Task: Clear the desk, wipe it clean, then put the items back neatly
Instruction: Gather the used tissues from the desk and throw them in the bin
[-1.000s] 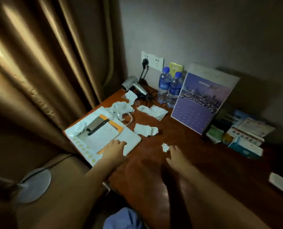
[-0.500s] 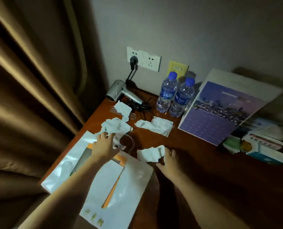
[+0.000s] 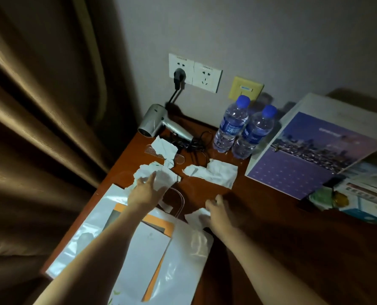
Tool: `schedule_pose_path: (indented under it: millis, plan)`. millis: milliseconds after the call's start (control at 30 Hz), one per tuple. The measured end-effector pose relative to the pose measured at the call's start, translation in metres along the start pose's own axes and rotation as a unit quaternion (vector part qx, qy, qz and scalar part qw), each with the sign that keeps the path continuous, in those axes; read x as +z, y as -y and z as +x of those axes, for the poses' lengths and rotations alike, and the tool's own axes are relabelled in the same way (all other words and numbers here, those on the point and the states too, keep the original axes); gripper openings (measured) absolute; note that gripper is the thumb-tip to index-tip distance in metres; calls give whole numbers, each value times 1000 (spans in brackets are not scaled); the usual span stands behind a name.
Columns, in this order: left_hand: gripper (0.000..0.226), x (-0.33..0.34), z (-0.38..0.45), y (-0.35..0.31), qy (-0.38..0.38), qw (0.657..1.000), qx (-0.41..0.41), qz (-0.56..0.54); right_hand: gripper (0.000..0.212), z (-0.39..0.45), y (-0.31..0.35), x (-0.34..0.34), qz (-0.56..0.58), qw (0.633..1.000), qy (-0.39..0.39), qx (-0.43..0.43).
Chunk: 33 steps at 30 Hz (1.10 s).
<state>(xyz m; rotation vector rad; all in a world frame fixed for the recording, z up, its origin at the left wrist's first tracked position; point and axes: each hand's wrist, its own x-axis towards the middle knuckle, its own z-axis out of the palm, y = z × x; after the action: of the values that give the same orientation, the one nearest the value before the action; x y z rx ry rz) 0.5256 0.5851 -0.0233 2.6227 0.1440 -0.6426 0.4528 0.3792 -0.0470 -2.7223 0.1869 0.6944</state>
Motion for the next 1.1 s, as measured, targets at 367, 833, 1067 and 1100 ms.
schedule_pose_path:
  millis: [367,833,1067,1100]
  plan:
    - [62,9,20,-3,-33,999,-27,-21,78,12,-11,-19,103,988,-118,-4]
    - [44,-16,28,-14,-111,984,13,-141,43,49,-15,-33,112,991,-53,43]
    - [27,-17,33,-25,-98,982,66,-149,39,36,-11,-37,46,986,-152,41]
    - [28,-16,32,-26,-99,981,71,-148,39,36,-11,-40,50,984,-165,50]
